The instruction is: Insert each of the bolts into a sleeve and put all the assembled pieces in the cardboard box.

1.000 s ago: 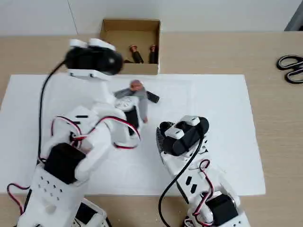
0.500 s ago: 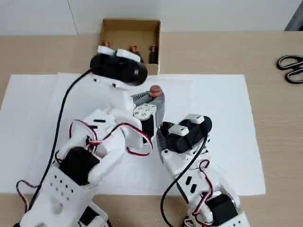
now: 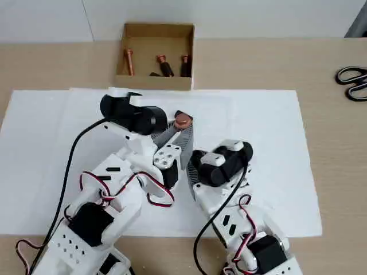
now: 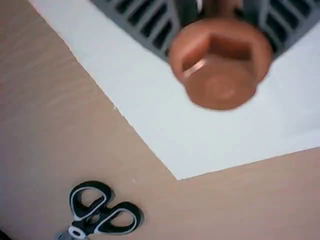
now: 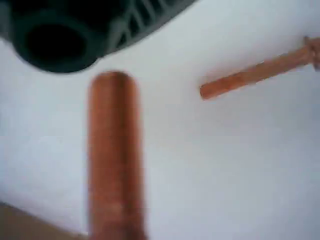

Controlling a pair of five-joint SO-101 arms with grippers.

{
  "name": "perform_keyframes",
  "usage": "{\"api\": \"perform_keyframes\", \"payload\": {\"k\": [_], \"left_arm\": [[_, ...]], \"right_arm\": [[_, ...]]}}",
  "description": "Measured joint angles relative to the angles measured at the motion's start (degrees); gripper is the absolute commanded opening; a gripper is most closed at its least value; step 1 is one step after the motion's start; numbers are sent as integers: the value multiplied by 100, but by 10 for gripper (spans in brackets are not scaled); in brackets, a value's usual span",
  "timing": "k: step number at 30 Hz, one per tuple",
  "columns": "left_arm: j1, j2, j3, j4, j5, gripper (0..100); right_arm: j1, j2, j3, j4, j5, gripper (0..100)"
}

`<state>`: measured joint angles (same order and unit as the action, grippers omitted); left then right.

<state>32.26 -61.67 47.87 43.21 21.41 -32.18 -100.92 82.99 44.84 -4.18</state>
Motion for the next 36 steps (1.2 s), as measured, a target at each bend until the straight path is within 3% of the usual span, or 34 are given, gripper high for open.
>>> {"api": "perform_keyframes", "payload": {"k": [36], "left_arm": [[0, -35, 193, -26, 158, 6]], "right_arm": [[-325, -9, 18, -158, 0, 4]]}}
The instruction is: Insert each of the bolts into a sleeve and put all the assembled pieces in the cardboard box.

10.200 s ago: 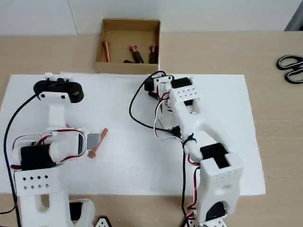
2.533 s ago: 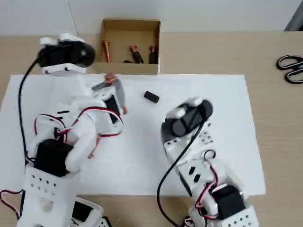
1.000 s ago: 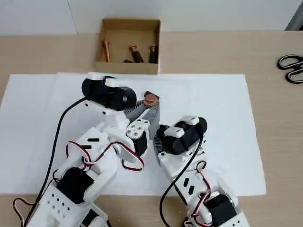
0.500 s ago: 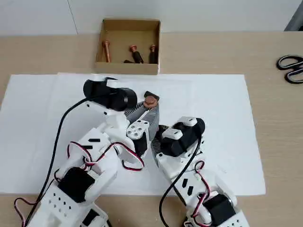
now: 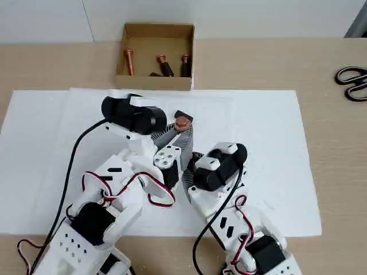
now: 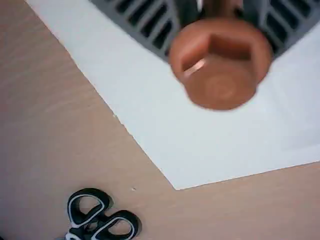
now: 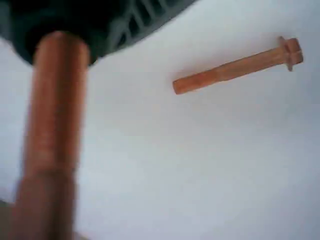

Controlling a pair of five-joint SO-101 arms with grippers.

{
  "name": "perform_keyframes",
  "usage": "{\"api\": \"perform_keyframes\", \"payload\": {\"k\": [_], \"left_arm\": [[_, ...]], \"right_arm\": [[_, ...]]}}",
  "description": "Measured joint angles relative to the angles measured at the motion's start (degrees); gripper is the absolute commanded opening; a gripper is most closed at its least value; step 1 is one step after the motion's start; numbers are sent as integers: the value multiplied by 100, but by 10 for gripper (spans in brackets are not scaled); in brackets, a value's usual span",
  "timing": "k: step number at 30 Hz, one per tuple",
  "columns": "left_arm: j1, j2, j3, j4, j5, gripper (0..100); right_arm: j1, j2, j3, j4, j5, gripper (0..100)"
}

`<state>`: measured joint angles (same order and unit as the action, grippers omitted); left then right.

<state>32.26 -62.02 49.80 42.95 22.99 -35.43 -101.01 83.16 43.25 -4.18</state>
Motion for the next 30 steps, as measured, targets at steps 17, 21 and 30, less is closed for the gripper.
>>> {"api": "perform_keyframes", "payload": {"k": [17, 21, 30], "left_arm": [[53, 0, 185, 316, -114, 6], [62, -9, 185, 501, -114, 6], [255, -44, 686, 580, -220, 6]], "right_arm": [[-18, 0, 0, 0, -9, 4], [-18, 9, 18, 0, -9, 4], [-18, 9, 18, 0, -9, 4]]}}
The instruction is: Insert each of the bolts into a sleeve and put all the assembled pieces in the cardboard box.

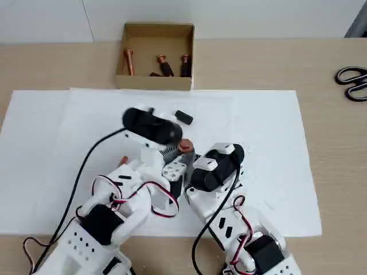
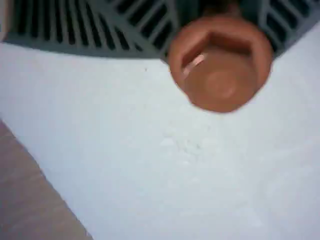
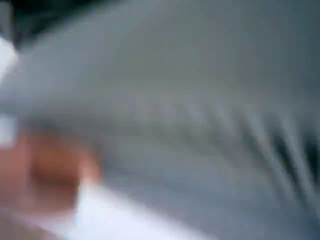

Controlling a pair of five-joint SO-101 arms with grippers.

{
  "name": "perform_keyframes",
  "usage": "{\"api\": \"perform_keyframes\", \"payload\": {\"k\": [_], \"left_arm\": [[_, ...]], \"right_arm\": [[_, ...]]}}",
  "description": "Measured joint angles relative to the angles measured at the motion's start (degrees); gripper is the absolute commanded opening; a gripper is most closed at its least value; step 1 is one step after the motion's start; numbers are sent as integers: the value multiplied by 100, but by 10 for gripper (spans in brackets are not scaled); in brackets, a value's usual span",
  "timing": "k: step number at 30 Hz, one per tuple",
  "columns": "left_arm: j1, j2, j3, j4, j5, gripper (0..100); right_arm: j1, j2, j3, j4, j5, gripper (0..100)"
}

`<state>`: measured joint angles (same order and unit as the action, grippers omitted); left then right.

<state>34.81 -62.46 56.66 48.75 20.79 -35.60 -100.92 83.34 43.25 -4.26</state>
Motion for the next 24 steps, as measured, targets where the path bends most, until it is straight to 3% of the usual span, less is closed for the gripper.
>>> {"api": "perform_keyframes", "payload": {"k": [7, 14, 24], "left_arm": [[26, 0, 97, 0, -97, 18], [-9, -9, 97, 105, -97, 179], [-167, -18, -958, 1688, 62, 199]], "right_arm": [[0, 0, 9, 0, -18, 4], [26, 9, 18, 0, -18, 4], [18, 0, 9, 0, 0, 4]]}}
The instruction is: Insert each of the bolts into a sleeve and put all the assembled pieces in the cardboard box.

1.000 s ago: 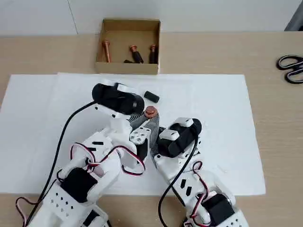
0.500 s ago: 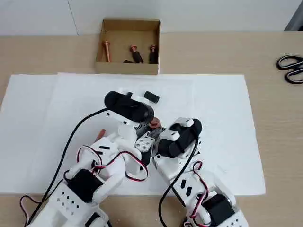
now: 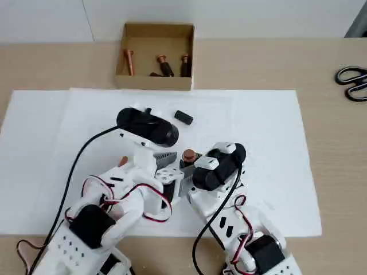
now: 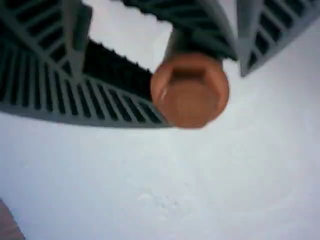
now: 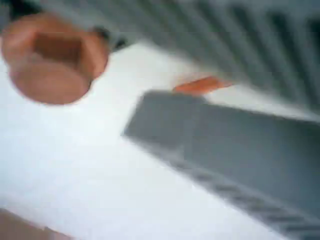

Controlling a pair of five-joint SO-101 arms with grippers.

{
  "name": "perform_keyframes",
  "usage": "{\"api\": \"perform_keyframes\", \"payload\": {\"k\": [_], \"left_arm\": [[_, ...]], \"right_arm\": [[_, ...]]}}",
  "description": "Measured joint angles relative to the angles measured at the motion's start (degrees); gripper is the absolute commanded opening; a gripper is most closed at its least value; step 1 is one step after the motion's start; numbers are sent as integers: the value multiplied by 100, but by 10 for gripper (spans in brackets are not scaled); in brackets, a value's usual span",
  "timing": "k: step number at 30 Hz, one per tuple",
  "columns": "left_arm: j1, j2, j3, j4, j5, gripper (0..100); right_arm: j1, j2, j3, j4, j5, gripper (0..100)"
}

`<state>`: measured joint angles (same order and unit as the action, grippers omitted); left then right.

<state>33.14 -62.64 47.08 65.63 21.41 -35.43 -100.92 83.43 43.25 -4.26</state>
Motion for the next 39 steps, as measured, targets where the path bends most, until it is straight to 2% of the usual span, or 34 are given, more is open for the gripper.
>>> {"api": "perform_keyframes", "payload": {"k": [4, 9, 15, 21, 25, 28, 32, 39], "left_arm": [[-571, 0, -598, 888, -18, 199], [-2163, -35, -1046, 1653, -492, 199], [-3719, -53, -1204, 2031, -633, 199], [-5073, -53, -1204, 2127, -624, 197], [-5327, -53, -1204, 2189, -624, 197], [-5354, -53, -1204, 2277, -624, 197], [-5354, -53, -1178, 2286, -624, 197], [-5354, -62, -1143, 2286, -624, 196]], "right_arm": [[123, 0, 0, 0, 0, 4], [862, 0, 0, 475, 0, 4], [1600, 492, -484, 914, 79, 4], [2286, 2488, -2347, 932, 633, 5], [2374, 4255, -3947, 897, 809, 6], [2338, 5582, -5055, 413, 809, 5], [2084, 7226, -6084, -800, 809, 5], [1618, 9802, -6954, -3648, 809, 4]]}}
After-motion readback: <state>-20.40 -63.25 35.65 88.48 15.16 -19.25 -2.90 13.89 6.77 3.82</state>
